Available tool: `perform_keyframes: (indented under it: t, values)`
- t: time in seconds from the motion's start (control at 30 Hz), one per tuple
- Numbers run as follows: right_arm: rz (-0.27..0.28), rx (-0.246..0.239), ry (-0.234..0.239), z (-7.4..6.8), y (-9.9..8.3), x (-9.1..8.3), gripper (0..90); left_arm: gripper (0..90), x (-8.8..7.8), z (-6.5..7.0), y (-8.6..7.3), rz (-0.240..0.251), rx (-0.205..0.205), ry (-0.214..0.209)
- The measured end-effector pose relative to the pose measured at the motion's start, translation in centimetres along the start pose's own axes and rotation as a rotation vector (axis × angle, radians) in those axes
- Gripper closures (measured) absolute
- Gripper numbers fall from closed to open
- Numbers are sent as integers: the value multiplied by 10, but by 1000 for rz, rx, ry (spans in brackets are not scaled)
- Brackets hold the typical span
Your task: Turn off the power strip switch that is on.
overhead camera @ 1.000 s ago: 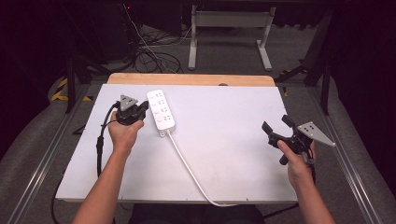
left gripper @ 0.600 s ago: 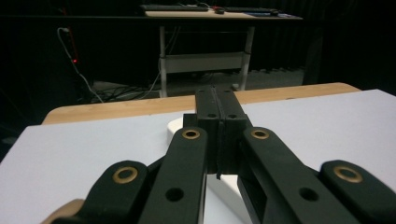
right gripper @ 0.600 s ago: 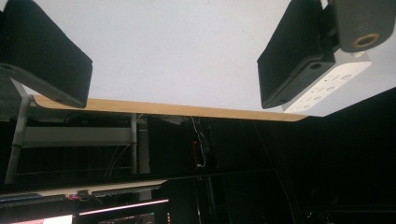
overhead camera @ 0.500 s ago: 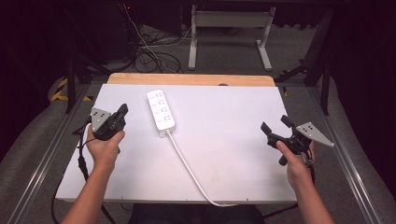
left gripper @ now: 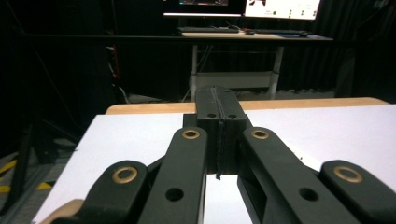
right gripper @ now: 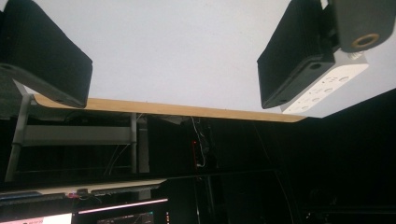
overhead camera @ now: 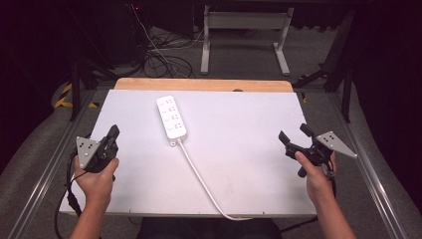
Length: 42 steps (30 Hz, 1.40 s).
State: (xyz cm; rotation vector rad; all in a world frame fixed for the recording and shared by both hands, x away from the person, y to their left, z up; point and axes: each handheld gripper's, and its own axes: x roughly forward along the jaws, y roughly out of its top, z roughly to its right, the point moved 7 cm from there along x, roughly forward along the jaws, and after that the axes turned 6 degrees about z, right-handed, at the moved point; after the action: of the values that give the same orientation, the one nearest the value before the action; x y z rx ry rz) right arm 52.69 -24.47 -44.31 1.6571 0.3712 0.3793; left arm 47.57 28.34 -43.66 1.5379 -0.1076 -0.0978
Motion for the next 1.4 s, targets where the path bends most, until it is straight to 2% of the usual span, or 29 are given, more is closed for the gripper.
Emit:
perform_keyframes:
  t: [0.03, 0.27, 0.5, 0.6, 0.63, 0.7, 0.73, 0.77, 0.83, 0.9, 0.97, 1.03, 1.17, 1.4]
  values:
    - [0, -1, -1, 0, 0, 0, 103, 900, 0, -1, -1, 6, -17, 6]
    - [-15, -13, 4, 0, -3, 4, 104, 900, 9, -11, -12, -9, -40, 29]
    - [-9, -7, 0, 1, -3, 1, 104, 891, 13, -7, -15, -8, -8, 2]
    - [-10, -8, -1, 1, -3, 2, 104, 779, 14, -5, -15, -7, 2, 1]
    - [-10, -8, 0, 1, -3, 2, 104, 699, 15, -4, -15, -16, -2, 2]
    - [-9, -9, 1, 1, -3, 2, 104, 484, 17, -4, -14, -33, -42, 10]
    - [-9, -8, 1, 1, -2, 2, 104, 399, 17, -4, -13, -34, -65, 13]
    - [-8, -9, 2, 1, -2, 2, 104, 345, 18, -5, -13, -32, -69, 9]
    - [-8, -6, 0, 2, -2, 1, 104, 244, 18, -3, -14, -31, -45, -20]
    - [-7, -5, -2, 2, -2, 1, 104, 173, 18, -1, -15, -25, -14, -21]
    - [-5, -5, -4, 3, -1, 1, 104, 89, 18, 1, -15, -26, 0, -25]
    - [-5, -3, -3, 3, -1, 1, 104, 54, 18, 2, -15, -26, 1, -30]
    - [-4, -5, -4, 2, -1, 1, 104, 46, 18, 3, -16, -28, 1, -44]
    - [2, -4, -3, 3, 0, 0, 104, 45, 17, 0, -19, -44, -3, -32]
